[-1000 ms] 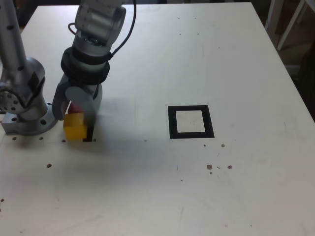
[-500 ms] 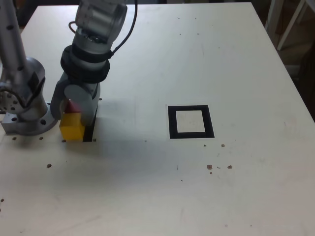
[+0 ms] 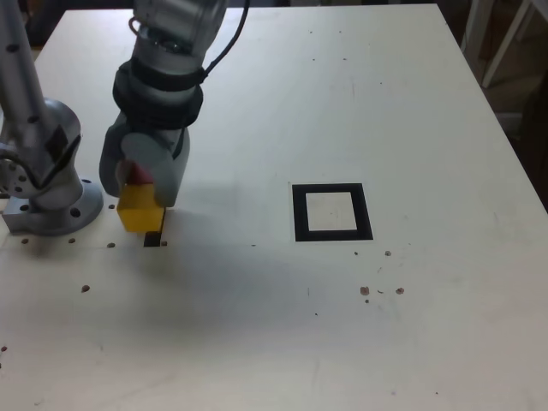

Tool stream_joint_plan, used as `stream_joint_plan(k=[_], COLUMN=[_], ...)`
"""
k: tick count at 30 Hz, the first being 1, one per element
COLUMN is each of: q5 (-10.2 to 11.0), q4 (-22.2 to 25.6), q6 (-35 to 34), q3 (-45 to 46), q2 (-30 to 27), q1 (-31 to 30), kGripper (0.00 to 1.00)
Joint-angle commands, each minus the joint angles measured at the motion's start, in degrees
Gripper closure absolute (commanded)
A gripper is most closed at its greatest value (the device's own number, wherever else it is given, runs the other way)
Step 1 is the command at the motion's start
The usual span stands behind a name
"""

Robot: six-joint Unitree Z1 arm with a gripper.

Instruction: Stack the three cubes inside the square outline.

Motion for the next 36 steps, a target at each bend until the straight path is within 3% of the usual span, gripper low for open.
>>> stream_joint_plan(k=[1, 11, 36], q5=[0.0, 0.5, 3.1], q4=[1.1, 7.2, 16.2], q6=[-0.5, -1.2, -0.8], q3=[-2.0, -16.3, -48.1], q2=[0.4, 6.1, 26.8], q1=[-0.9, -2.3, -2.8], kGripper=[0.65, 0.65, 0.67])
